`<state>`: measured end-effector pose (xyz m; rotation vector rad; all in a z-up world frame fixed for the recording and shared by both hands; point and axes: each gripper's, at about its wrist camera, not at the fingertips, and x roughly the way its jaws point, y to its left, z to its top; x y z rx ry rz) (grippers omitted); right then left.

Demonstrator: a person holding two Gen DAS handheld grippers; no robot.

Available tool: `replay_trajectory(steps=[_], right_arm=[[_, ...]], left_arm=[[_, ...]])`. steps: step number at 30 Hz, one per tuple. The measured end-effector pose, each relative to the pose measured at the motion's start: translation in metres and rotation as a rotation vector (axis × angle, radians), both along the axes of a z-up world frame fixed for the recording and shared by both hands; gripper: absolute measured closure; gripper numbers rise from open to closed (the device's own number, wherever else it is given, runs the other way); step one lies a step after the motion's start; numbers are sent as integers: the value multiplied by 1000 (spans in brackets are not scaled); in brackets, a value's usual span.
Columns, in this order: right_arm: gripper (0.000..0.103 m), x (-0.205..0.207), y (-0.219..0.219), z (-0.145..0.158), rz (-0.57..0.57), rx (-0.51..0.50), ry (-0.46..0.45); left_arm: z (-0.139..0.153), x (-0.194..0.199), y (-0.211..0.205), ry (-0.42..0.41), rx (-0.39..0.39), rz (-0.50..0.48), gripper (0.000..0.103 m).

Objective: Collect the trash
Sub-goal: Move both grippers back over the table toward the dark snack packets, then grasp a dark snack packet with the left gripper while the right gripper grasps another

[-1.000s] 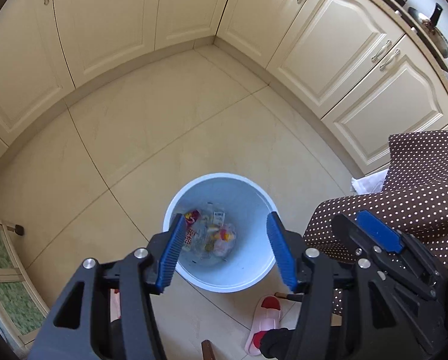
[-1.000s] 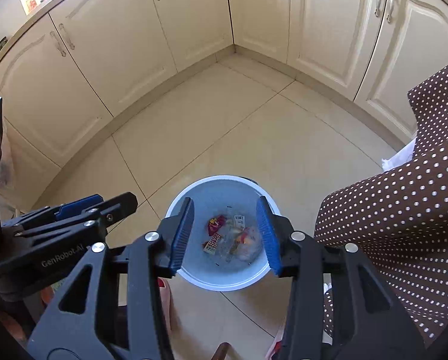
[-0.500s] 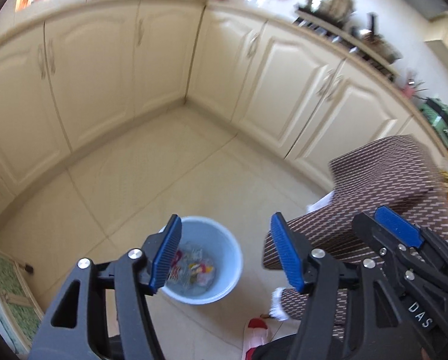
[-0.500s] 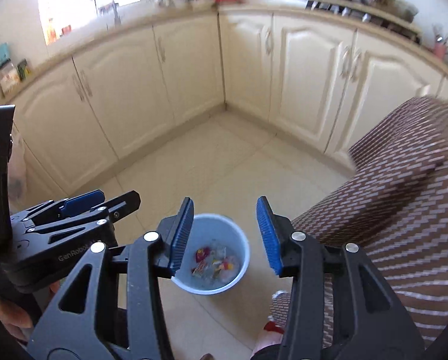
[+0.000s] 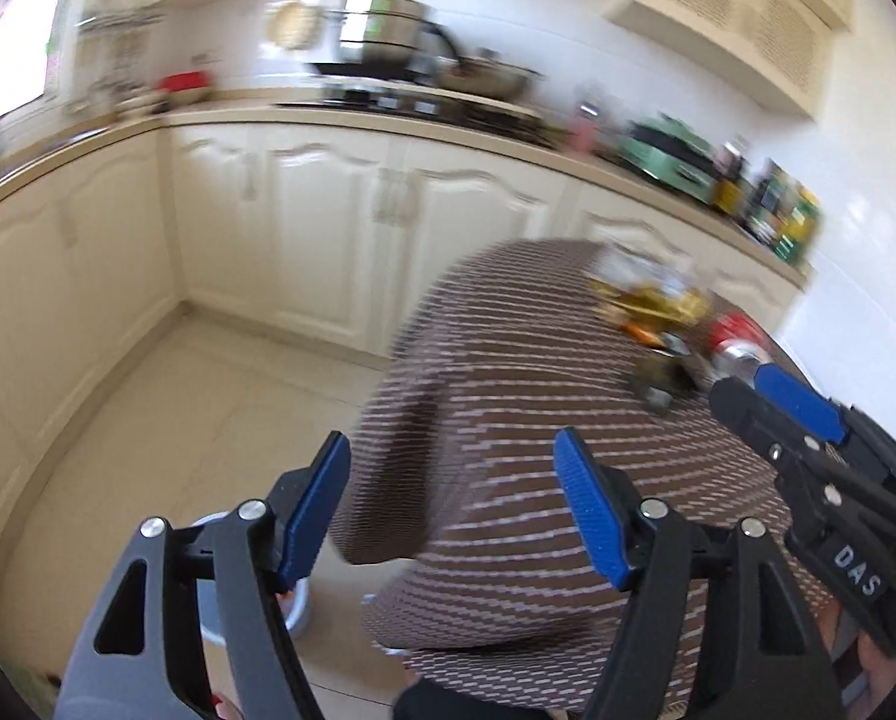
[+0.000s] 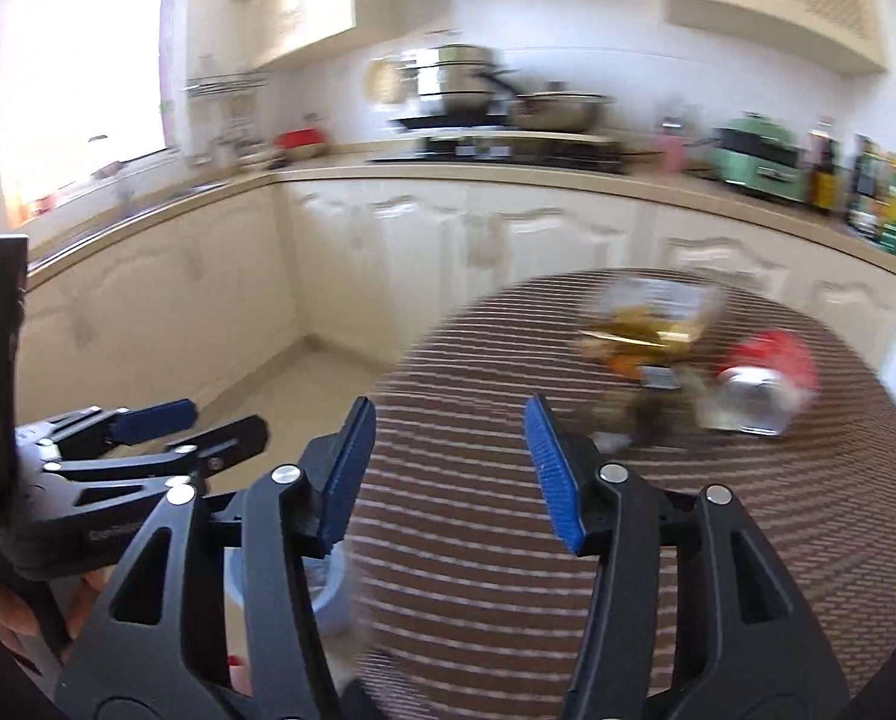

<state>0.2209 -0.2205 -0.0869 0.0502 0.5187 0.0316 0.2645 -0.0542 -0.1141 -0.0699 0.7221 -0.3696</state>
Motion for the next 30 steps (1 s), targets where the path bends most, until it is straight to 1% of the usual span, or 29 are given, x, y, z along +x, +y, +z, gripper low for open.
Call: replay_trajectory(steps=[1,4,6,9,13,15,16,18,21,22,23,24,25,26,27,28,30], right_arm=[[50,-3,-16,0,-30,2,3],[50,-4,-66,-9,-114,18,43],[48,-1,-91,-15,-155,22,70],[47,-2,-120,-25,-192,41,104],[46,11,-140,-36,-211,57,143],[45,16,-147,-39,-212,66,158],[45,17,-146,-39,-208,73,161],[44,23,-151,-40,-198,84,165],[43,32,-152,-42,-192,83,177],[43,34,-155,-42,-190,86,180],[43,36,-155,-43,-188,89,183],[43,39,-155,-43,-183,89,189],[43,42,-154,-43,-180,87,192],[43,45,-152,-44,-175,81,198],[43,48,-151,-44,-172,75,202],[43,51,-148,-44,-167,66,206],[43,57,-143,-46,-155,51,219]], left_arm=[[0,2,-21,7,14,-42,34],[-2,11,-69,28,48,-124,34],[-7,21,-98,49,67,-162,34],[-17,37,-130,76,93,-192,34],[-31,57,-166,107,130,-209,34],[-36,65,-177,117,141,-221,34],[-41,70,-184,128,159,-228,34],[-46,77,-190,147,181,-235,34],[-52,86,-196,166,183,-235,34],[-53,87,-198,160,188,-237,34],[-53,87,-200,153,197,-238,37],[-53,85,-202,137,213,-238,57],[-53,84,-202,123,225,-231,69],[-52,84,-200,123,209,-239,73],[-51,84,-198,127,193,-246,82],[-50,85,-193,128,171,-250,88],[-49,84,-182,136,122,-248,92]])
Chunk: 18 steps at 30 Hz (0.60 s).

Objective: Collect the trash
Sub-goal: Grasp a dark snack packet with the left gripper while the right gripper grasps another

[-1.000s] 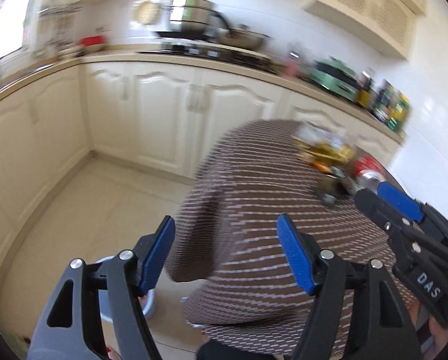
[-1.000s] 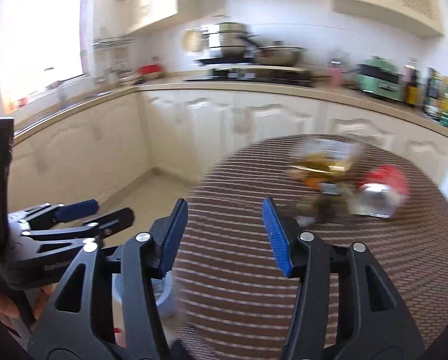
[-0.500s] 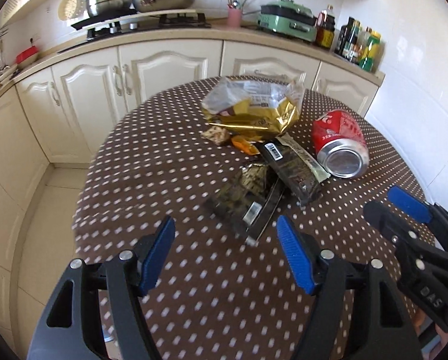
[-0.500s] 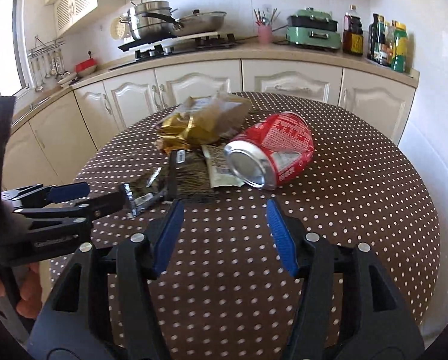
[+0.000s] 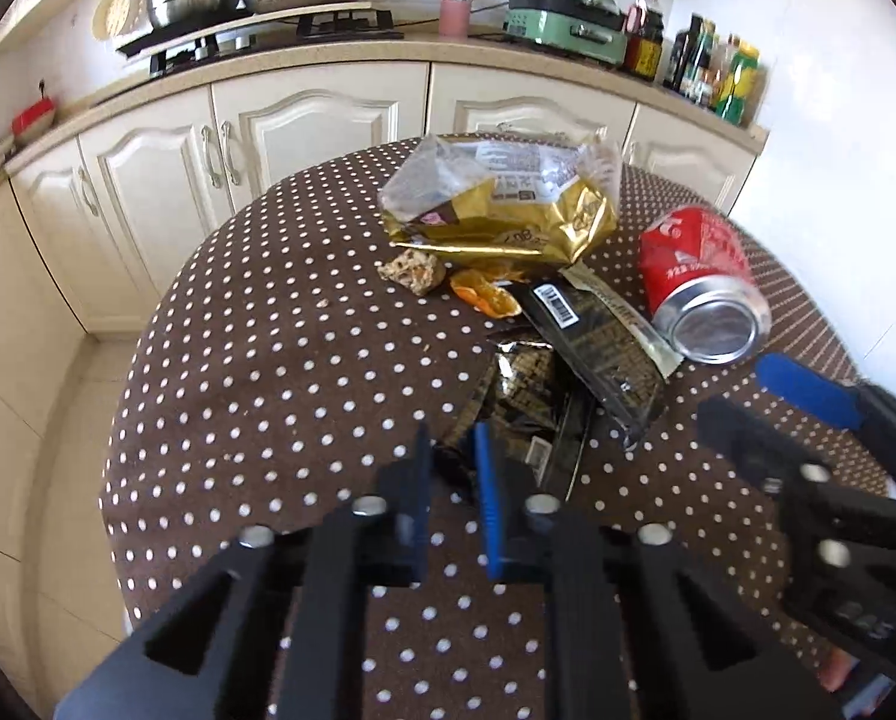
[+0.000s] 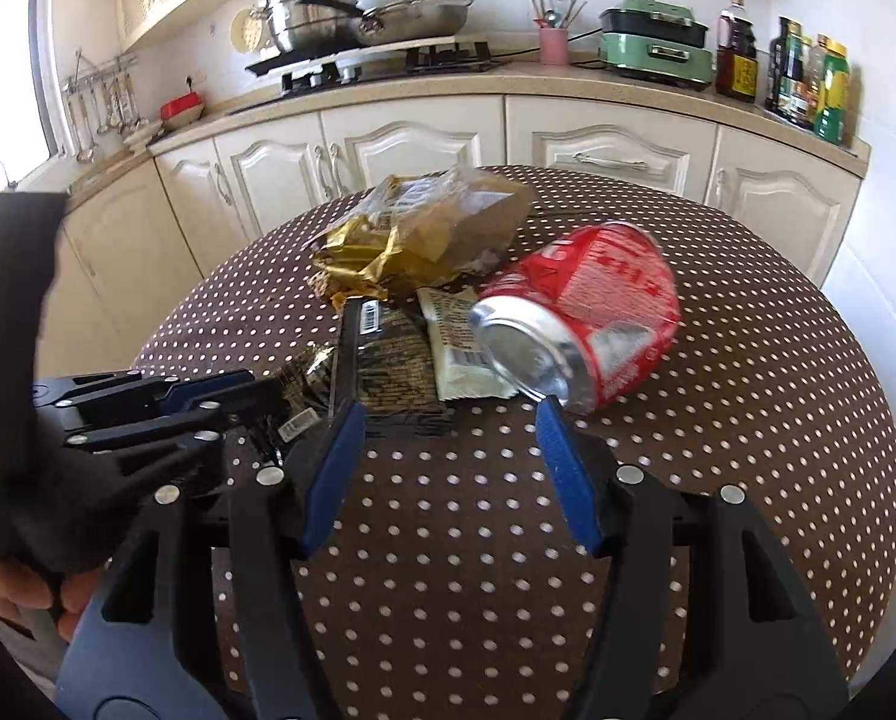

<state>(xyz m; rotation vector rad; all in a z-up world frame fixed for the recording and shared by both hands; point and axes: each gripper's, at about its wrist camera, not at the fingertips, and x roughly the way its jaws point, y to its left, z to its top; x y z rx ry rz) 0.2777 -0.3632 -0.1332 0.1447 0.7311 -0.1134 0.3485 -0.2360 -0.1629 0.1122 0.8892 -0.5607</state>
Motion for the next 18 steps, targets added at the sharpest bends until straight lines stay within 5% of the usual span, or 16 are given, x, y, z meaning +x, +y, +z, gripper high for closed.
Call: replay_trajectory(steps=[13,15,18], right_arm=[[44,53,50,-21,58,-180,165],[56,56,50,-24,48,-190,177],[57,56,46,-25,55,-174,179]], left_arm=[[16,-5,68,-34,-107,107,100],[17,-8,72,-31,-117,110,101],[17,-11,80,-22,-146,113,101]])
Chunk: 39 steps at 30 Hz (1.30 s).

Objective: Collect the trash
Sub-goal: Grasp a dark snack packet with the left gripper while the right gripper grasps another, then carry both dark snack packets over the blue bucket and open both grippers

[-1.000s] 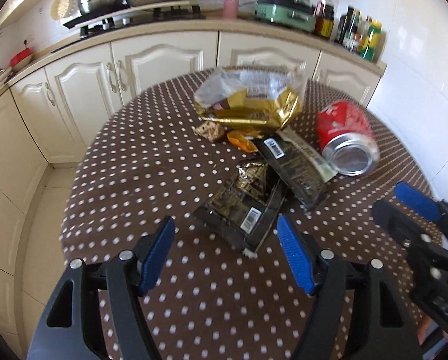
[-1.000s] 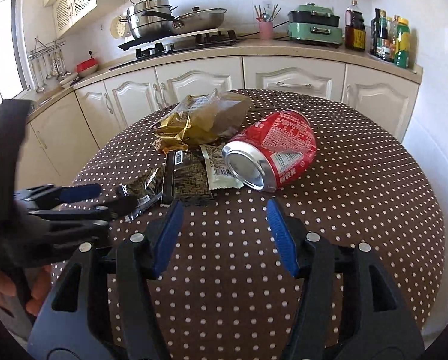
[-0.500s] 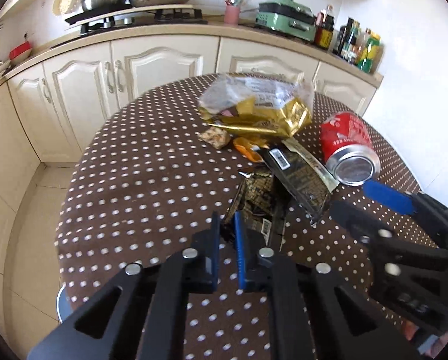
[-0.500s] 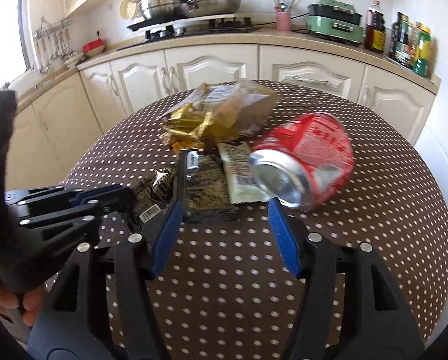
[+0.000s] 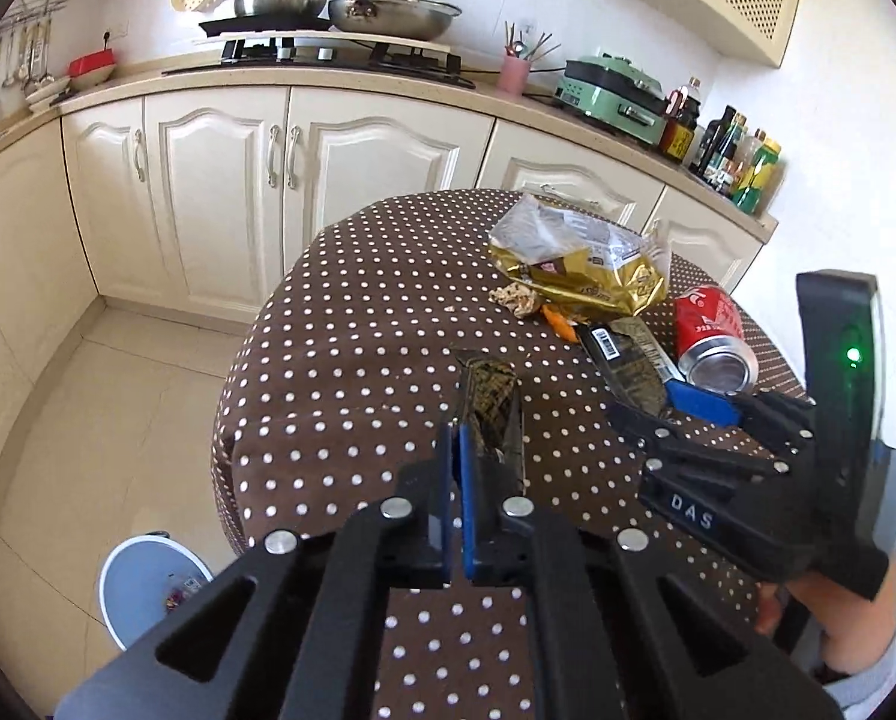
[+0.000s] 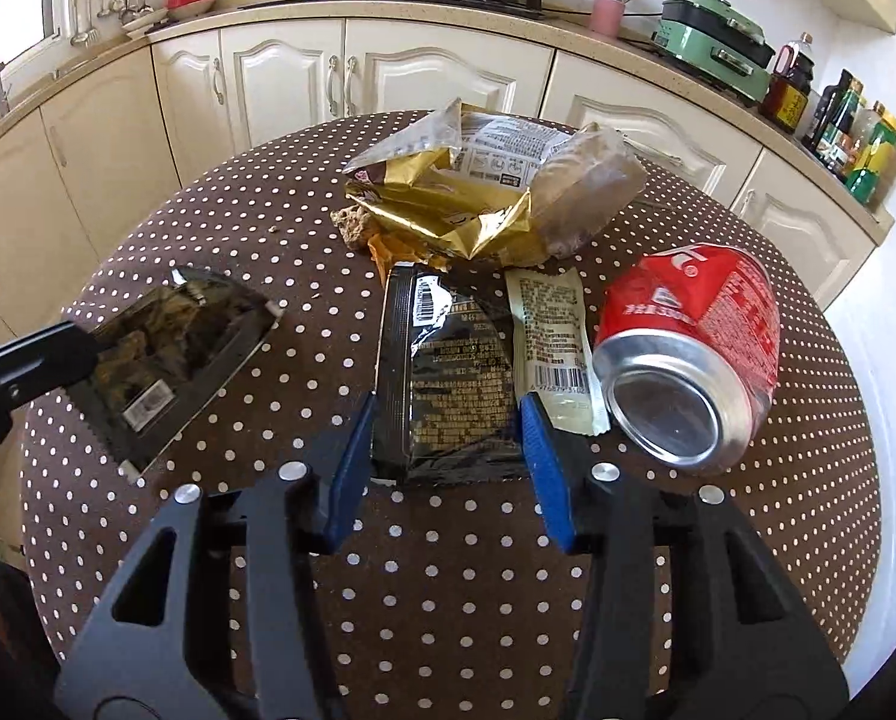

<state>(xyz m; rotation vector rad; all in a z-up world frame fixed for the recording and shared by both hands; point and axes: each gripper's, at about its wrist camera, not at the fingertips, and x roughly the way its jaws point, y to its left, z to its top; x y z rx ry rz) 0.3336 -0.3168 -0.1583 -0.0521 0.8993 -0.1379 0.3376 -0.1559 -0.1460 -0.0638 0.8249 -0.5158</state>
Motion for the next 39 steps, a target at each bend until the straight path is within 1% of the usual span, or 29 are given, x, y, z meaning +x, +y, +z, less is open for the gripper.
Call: replay_trajectory(steps=[1,2,3,4,5,7,9,13,18,23,27,31,34,38,39], right_arm=[[58,-1,-1,1,1,0,-5],[62,-2,0,2,2,1,-10],[72,-6,0,4,2,9,-25],[78,-10,1,7,4,14,-39],[82,-13,2,9,2,19,-50],[83,-22,4,12,17,52,-64],[86,-27,8,13,24,61,-73],[87,-41,18,19,46,97,-98],[87,-56,43,30,101,133,-128],[87,-59,83,41,177,162,-155],[87,-53,122,42,247,185,-146],[87,-41,174,34,334,213,-122],[87,-29,219,21,403,228,-87],[87,-13,269,-4,466,234,-36],[87,-7,284,-15,481,235,-10]], left_arm=[[1,-2,3,3,-13,1,102],[2,-4,5,3,-19,-4,102],[3,-6,6,3,-25,-10,102],[5,-9,8,4,-35,-16,102],[6,-12,9,2,-41,-22,103],[9,-20,11,-3,-47,-29,103],[11,-27,13,-10,-48,-34,103],[12,-37,19,-6,-62,-32,103],[18,-46,37,-10,-91,-10,103],[23,-54,71,-20,-117,37,103],[22,-58,112,-20,-131,92,103],[16,-58,153,-14,-127,156,103],[5,-56,189,0,-119,214,103],[-25,-47,237,48,-98,305,103],[-33,-45,248,63,-92,331,103]])
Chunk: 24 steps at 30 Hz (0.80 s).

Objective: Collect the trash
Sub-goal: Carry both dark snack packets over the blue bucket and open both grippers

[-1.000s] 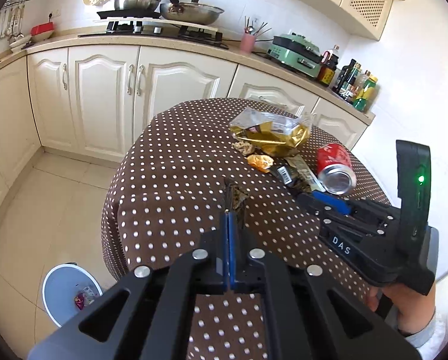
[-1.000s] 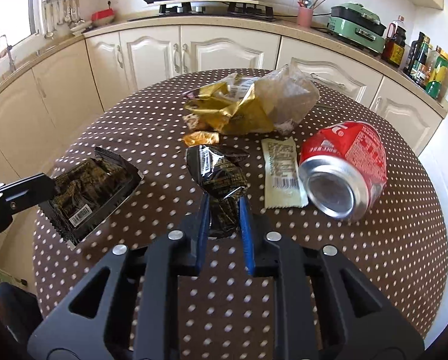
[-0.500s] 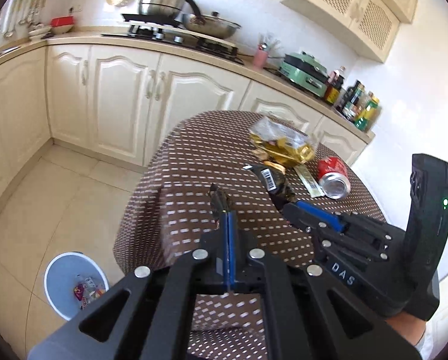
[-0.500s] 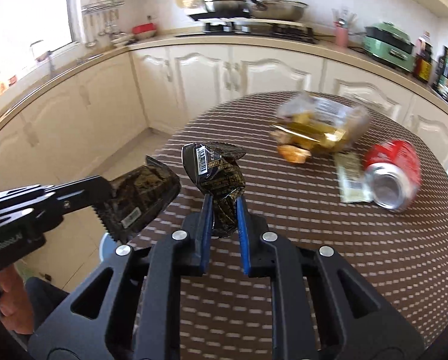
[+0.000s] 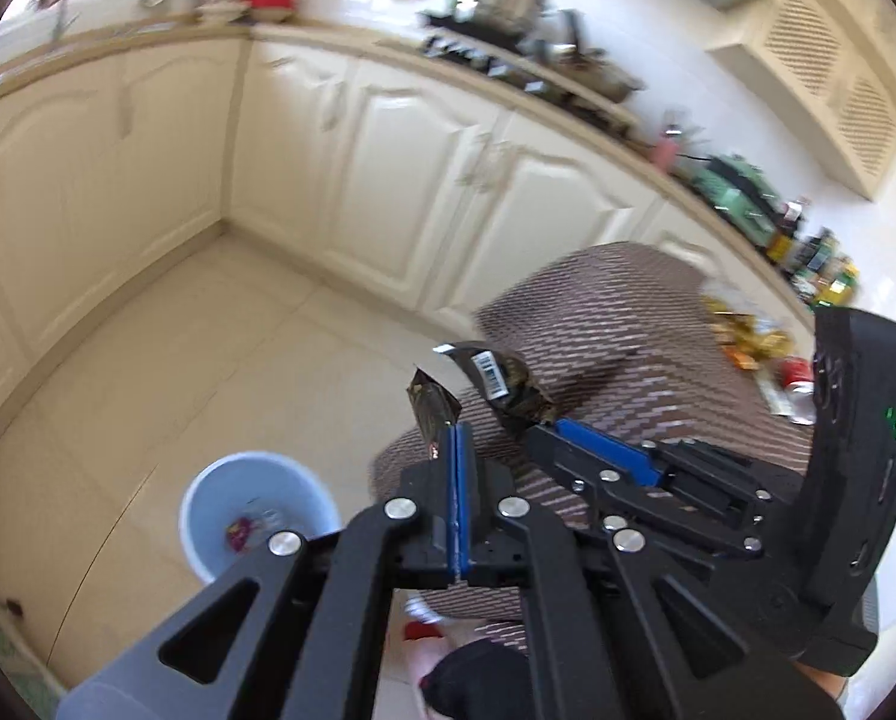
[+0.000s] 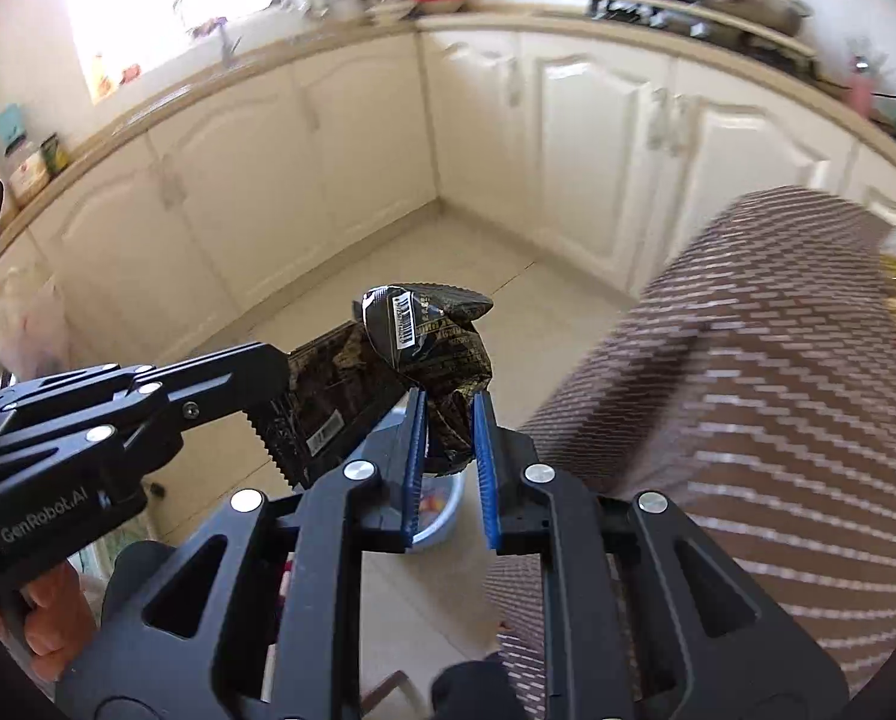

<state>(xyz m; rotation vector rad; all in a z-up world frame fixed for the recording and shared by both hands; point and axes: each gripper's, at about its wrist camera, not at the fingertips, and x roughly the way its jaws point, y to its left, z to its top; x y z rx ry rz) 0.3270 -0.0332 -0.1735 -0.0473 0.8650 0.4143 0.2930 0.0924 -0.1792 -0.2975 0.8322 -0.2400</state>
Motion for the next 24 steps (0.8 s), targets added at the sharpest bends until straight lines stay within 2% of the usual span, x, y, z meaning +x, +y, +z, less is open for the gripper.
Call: replay_trajectory(steps=[7,15,22,23,24], right_arm=[[87,33,69,-67,75,-26,129],[87,69,115,-132,117,-64,230],[87,77,130,-172,115,-79,292],[87,78,130,-174,115,-79,299],[87,79,130,-179,114,-79,307]], left_arm=[[-80,25,64,146,12,125,103],[-161,56,108,269,12,188,103],[-194,74,115,308,50,199,99],[-196,75,116,309,49,198,97],[-197,76,118,312,48,200,87]])
